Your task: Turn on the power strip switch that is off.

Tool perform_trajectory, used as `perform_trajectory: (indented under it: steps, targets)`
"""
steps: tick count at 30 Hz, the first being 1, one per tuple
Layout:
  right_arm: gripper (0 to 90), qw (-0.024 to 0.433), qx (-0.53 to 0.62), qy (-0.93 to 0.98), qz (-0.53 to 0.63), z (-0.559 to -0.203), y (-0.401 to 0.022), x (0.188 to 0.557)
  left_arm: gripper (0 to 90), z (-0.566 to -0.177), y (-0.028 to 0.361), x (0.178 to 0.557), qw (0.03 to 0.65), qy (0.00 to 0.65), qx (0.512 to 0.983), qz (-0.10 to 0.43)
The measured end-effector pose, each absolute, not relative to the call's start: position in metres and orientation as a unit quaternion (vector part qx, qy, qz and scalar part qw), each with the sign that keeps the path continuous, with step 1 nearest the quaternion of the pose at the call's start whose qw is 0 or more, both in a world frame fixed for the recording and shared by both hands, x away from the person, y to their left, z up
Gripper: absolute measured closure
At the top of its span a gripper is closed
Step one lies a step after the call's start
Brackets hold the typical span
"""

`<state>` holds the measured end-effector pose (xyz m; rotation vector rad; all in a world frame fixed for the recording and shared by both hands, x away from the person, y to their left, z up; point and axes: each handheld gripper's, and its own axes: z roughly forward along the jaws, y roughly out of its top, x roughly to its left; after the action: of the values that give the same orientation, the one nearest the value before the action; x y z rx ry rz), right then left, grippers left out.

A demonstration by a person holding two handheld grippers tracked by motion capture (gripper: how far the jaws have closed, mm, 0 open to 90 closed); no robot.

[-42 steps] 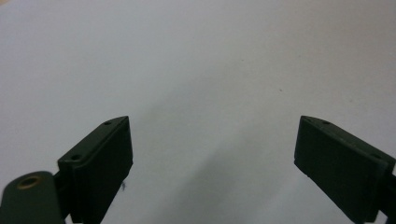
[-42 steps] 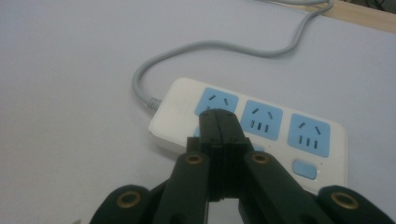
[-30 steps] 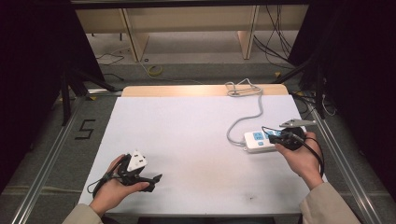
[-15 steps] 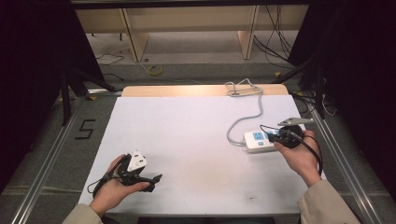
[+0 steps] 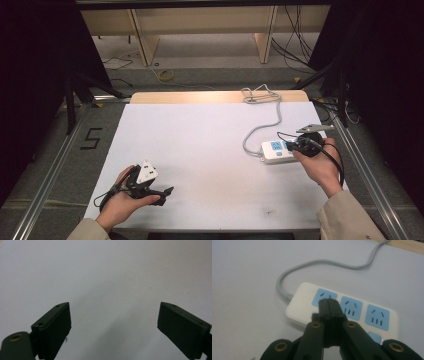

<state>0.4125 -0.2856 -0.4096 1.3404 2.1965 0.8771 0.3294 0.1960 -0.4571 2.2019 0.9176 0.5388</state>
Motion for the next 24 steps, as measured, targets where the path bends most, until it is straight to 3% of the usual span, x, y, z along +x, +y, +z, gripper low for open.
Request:
perform_trajectory:
  steps: [24]
  targets:
    - [90.0, 0.19, 0.477, 0.806, 0.295, -0.4088, -0.2791, 0.4228, 11.2, -0.4569, 0.1956, 0.3295, 0.343, 0.353, 0.846, 0.207]
